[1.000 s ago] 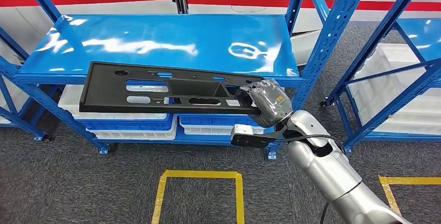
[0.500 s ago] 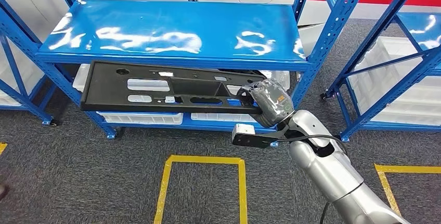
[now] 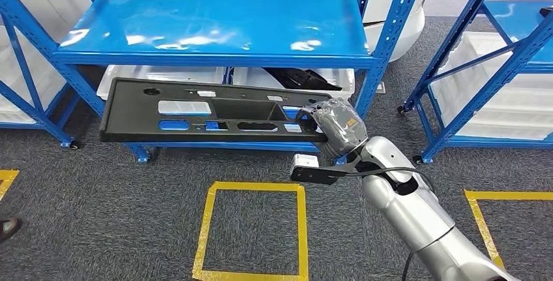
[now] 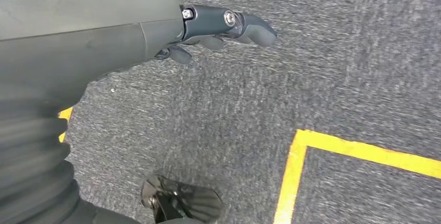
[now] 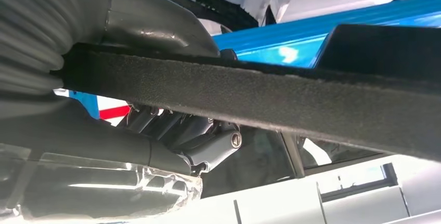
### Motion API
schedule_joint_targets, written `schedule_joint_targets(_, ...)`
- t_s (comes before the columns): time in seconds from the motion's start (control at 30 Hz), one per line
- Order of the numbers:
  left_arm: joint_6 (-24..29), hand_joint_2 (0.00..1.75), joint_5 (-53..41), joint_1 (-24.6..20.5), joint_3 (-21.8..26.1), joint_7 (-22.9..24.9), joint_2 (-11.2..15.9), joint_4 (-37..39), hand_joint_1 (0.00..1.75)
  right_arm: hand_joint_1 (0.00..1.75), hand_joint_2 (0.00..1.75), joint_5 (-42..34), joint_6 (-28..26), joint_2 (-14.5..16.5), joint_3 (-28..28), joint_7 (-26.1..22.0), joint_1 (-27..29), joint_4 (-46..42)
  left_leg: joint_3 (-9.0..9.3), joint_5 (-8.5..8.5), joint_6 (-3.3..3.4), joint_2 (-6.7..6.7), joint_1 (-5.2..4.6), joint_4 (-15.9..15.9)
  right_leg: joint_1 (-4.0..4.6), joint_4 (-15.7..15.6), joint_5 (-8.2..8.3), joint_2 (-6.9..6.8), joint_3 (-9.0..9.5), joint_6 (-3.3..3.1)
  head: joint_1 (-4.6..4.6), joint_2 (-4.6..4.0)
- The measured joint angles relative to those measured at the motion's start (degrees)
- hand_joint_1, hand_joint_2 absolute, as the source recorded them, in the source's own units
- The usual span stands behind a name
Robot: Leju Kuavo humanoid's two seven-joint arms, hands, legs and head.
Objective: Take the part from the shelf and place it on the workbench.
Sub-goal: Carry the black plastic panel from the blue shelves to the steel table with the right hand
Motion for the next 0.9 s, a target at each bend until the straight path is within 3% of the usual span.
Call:
schedule_joint_targets(0.07, 0.0, 1.75, 0.0, -0.1, 0.0, 0.0, 0.0, 0.0, 0.00, 1.75, 1.75, 0.0, 0.0, 0.1, 0.0, 0.0, -0.1, 0.0, 3.27, -0.92, 0.35, -0.21, -0.27, -5.2, 0.18, 0.3, 0.66, -0.02, -0.68, 0.87, 0.03, 0.00)
schedule_joint_targets(0.17, 0.1, 1.75, 0.1, -0.1, 0.1, 0.0, 0.0, 0.0, 0.00, 1.75, 1.75, 0.0, 0.0, 0.3, 0.0, -0.1, -0.2, 0.0, 2.88, -0.02, 1.75, -0.07, -0.73, -6.4, 0.31, 0.3, 1.44, -0.04, -1.34, 2.14, 0.07, 0.00)
schedule_joint_targets(0.23, 0.2, 1.75, 0.1, -0.1, 0.2, 0.0, -0.1, 0.0, 0.00, 1.75, 1.75, 0.0, 0.0, 0.3, 0.0, -0.2, -0.3, 0.0, 1.57, 1.52, 3.09, 0.24, -0.73, -6.8, 0.45, 3.3, -1.52, 0.06, -3.01, 1.80, 0.27, 0.00)
schedule_joint_targets(0.3, 0.2, 1.75, 0.2, -0.2, 0.3, 0.0, -0.2, 0.0, 0.00, 1.75, 1.75, 0.0, 0.0, 0.3, 0.0, -0.2, -0.3, 0.0, -0.15, 2.96, 3.79, 0.36, -0.85, -6.9, 0.45, 10.1, -6.68, 0.12, -5.18, 0.94, 0.51, 0.00)
schedule_joint_targets(0.33, 0.3, 1.75, 0.2, -0.2, 0.4, 0.0, -0.2, 0.0, 0.00, 1.75, 1.75, 0.0, 0.0, 0.3, 0.0, -0.2, -0.3, 0.0, -1.04, 3.65, 3.87, 0.38, -0.99, -6.8, 0.46, 13.6, -8.32, 0.13, -5.81, 0.91, 0.55, 0.00)
schedule_joint_targets(0.37, 0.3, 1.75, 0.2, -0.2, 0.4, 0.0, -0.2, 0.0, 0.00, 1.75, 1.75, -0.1, 0.0, 0.3, 0.0, -0.2, -0.2, 0.0, -1.96, 4.38, 3.92, 0.38, -1.14, -6.8, 0.47, 16.2, -8.91, 0.13, -5.91, 1.15, 0.55, 0.00)
schedule_joint_targets(0.4, 0.3, 1.75, 0.2, -0.2, 0.5, 0.0, -0.2, 0.0, 0.00, 1.75, 1.75, -0.2, 0.0, 0.3, 0.0, -0.2, -0.2, 0.0, -2.91, 5.14, 3.92, 0.38, -1.30, -6.8, 0.52, 17.0, -8.33, 0.13, -5.15, 1.58, 0.56, 0.00)
schedule_joint_targets(0.47, 0.3, 1.75, 0.2, -0.2, 0.5, -0.1, -0.3, 0.0, 0.00, 1.75, 1.75, -0.6, 0.0, 0.3, 0.0, -0.3, -0.3, 0.1, -4.59, 6.63, 3.82, 0.34, -1.59, -6.8, 0.70, 12.7, -5.77, 0.13, -0.73, 2.11, 0.55, 0.00)
schedule_joint_targets(0.53, 0.3, 1.75, 0.2, -0.2, 0.5, -0.1, -0.4, 0.0, 0.00, 1.75, 1.75, -1.0, 0.0, 0.4, -0.1, -0.6, -0.5, 0.0, -5.72, 7.97, 3.47, 0.30, -1.90, -6.7, 1.21, 3.8, -5.54, 0.11, 5.83, 1.41, 0.51, 0.00)
schedule_joint_targets(0.57, 0.3, 1.75, 0.1, -0.2, 0.6, -0.1, -0.5, 0.0, 0.00, 1.75, 1.75, -1.2, 0.0, 0.4, -0.1, -0.7, -0.7, 0.0, -5.96, 8.72, 3.24, 0.33, -1.99, -6.9, 1.48, 0.4, -5.95, 0.14, 7.80, 1.00, 0.37, 0.00)
schedule_joint_targets(0.6, 0.3, 1.75, 0.1, -0.2, 0.6, -0.2, -0.5, 0.0, 0.00, 1.75, 1.75, -1.4, 0.0, 0.4, -0.2, -0.8, -0.9, 0.0, -6.13, 9.50, 3.00, 0.37, -2.03, -7.2, 1.70, -1.7, -6.26, 0.18, 8.73, 0.74, 0.26, 0.00)
schedule_joint_targets(0.67, 0.3, 1.75, 0.0, -0.1, 0.6, -0.2, -0.4, 0.0, 0.00, 1.75, 1.75, -1.7, 0.0, 0.4, -0.3, -1.0, -1.1, 0.0, -6.47, 10.62, 2.53, 0.26, -1.95, -7.8, 1.20, -2.5, -5.20, 0.16, 7.78, 0.41, 0.09, 0.00)
schedule_joint_targets(0.7, 0.3, 1.75, 0.0, 0.0, 0.6, -0.2, -0.4, 0.0, 0.00, 1.75, 1.75, -1.7, 0.0, 0.4, -0.3, -1.0, -1.2, 0.0, -6.95, 9.65, 2.21, 0.11, -1.84, -7.3, 0.79, -2.6, -4.48, 0.11, 7.26, -0.03, 0.10, 0.00)
schedule_joint_targets(0.73, 0.3, 1.75, 0.0, 0.1, 0.6, -0.2, -0.4, 0.0, 0.00, 1.75, 1.75, -1.7, 0.1, 0.4, -0.3, -1.0, -1.2, 0.1, -7.65, 7.40, 1.81, -0.05, -1.70, -5.7, 0.34, -2.7, -3.62, 0.00, 6.67, -0.61, -0.01, 0.00)
schedule_joint_targets(0.8, 0.3, 1.75, -0.1, 0.2, 0.7, -0.2, -0.4, 0.0, 0.00, 1.75, 1.75, -1.8, 0.1, 0.5, -0.3, -1.0, -1.2, 0.1, -9.70, 0.65, 0.87, -0.17, -1.15, 1.5, 0.06, -2.6, -1.87, -0.11, 5.09, -1.34, -0.21, 0.00)
schedule_joint_targets(0.83, 0.3, 1.75, 0.0, 0.2, 0.7, -0.2, -0.4, 0.0, 0.00, 1.75, 1.75, -1.8, 0.1, 0.5, -0.3, -1.0, -1.1, 0.1, -10.59, -1.84, 0.42, -0.16, -0.83, 6.1, 0.03, -2.6, -1.04, -0.15, 4.19, -1.37, -0.30, 0.00)
schedule_joint_targets(0.87, 0.3, 1.75, 0.0, 0.2, 0.7, -0.2, -0.3, 0.0, 0.00, 1.75, 1.75, -1.8, 0.1, 0.4, -0.3, -1.0, -1.0, 0.1, -11.00, -2.95, 0.03, -0.15, -0.49, 9.7, -0.04, -2.5, -0.31, -0.17, 3.24, -1.16, -0.31, 0.00)
schedule_joint_targets(0.9, 0.3, 1.75, 0.0, 0.2, 0.8, -0.2, -0.3, 0.0, 0.00, 1.75, 1.75, -1.8, 0.1, 0.4, -0.3, -1.0, -0.8, 0.1, -10.59, -2.71, -0.32, -0.13, -0.15, 11.7, -0.16, -2.4, 0.35, -0.18, 2.34, -0.88, -0.32, 0.00)
